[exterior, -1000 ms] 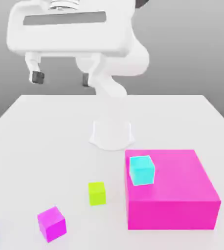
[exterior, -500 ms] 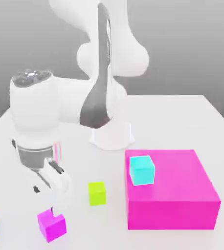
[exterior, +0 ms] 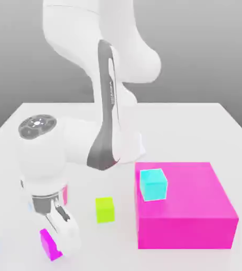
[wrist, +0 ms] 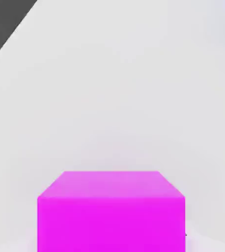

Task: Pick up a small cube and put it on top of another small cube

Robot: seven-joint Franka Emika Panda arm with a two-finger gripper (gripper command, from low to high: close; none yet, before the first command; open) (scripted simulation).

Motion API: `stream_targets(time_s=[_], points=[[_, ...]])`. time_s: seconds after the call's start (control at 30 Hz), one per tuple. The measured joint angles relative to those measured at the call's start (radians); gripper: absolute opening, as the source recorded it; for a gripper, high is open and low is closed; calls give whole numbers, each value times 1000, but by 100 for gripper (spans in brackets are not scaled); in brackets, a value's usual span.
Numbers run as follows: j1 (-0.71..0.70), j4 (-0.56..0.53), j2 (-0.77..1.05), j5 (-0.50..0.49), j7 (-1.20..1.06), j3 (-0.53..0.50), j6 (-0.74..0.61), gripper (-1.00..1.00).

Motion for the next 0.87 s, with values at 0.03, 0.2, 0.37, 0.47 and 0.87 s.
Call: stream_targets(time_s=[0.03,0.2,0.37,0.47,0.87], points=[[0,-8,-35,-1,1,0,-27,-100],[42,-145,-214,24,18,41,-69,-100],[92,-301,-390,45,43,64,-89,-100],[113,-395,-494,52,60,82,-98,-100],[92,-426,-276,-12,115,100,150,100]])
